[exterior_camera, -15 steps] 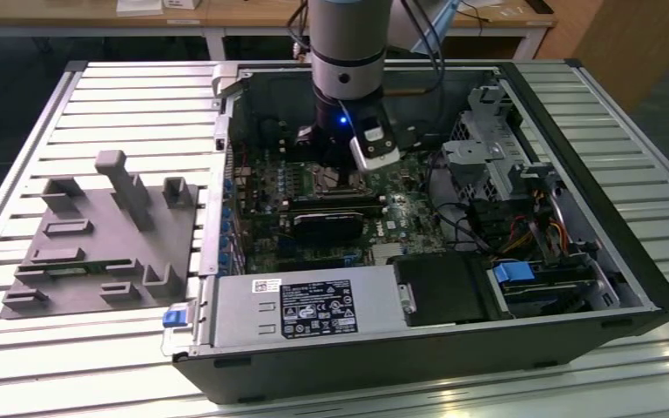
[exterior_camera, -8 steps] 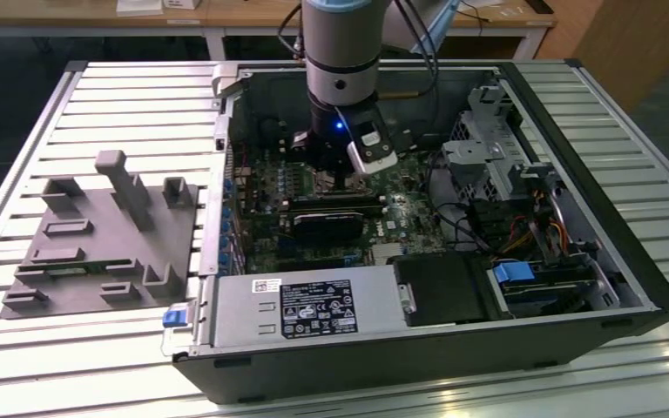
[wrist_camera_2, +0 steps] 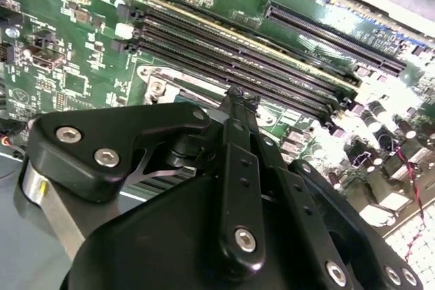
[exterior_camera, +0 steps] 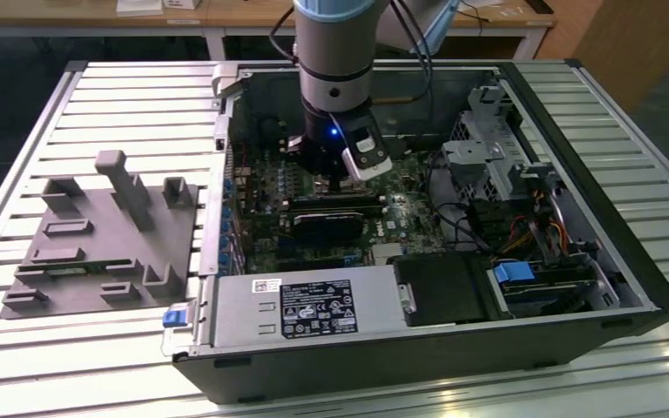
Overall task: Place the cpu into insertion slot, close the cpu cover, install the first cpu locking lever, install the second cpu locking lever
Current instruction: 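Install the second cpu locking lever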
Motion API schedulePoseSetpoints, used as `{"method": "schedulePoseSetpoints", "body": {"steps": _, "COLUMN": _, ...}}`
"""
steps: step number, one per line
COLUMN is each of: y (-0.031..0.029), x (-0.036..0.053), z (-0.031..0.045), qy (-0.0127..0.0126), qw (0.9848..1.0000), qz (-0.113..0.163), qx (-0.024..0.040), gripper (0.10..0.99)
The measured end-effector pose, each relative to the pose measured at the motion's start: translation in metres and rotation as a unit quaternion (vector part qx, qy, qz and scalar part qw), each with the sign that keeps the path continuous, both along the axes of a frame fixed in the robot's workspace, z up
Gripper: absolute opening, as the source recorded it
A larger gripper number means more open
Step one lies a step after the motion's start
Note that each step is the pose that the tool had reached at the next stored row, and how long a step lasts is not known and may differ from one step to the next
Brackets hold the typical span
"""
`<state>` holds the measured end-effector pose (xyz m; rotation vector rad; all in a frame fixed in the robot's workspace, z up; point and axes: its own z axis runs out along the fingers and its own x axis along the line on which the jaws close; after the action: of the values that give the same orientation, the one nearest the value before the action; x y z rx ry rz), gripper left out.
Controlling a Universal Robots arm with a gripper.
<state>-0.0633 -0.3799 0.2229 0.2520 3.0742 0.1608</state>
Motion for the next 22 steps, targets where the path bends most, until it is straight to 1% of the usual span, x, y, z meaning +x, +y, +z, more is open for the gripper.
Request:
{"method": "schedulePoseSetpoints", "body": {"steps": 1, "y": -0.0012, "x": -0.001, "z": -0.0004, "qy": 0.0, "qw": 1.0, "qz": 0.0, "qx": 0.0015, "gripper": 0.106}}
{"method": "schedulePoseSetpoints", "body": {"steps": 3, "y": -0.0038, "x": -0.0023, "z": -0.0012, "qy": 0.0001, "qw": 1.0, "qz": 0.001, "qx": 0.0074, "gripper": 0.106}}
{"method": "schedulePoseSetpoints", "body": {"steps": 8, "y": -0.0094, "x": -0.0044, "z": -0.0032, "qy": 0.0, "qw": 0.9996, "qz": 0.001, "qx": 0.0274, "gripper": 0.106}}
{"method": "schedulePoseSetpoints", "body": {"steps": 12, "y": -0.0147, "x": -0.0061, "z": -0.0046, "qy": 0.0, "qw": 0.999, "qz": 0.001, "qx": 0.0441, "gripper": 0.106}}
{"method": "schedulePoseSetpoints", "body": {"steps": 18, "y": -0.0224, "x": -0.0112, "z": -0.0072, "qy": 0.0, "qw": 0.9979, "qz": 0.001, "qx": 0.0649, "gripper": 0.106}}
{"method": "schedulePoseSetpoints", "body": {"steps": 22, "y": -0.0261, "x": -0.0148, "z": -0.0101, "qy": 0.0, "qw": 0.9971, "qz": 0.001, "qx": 0.076, "gripper": 0.106}}
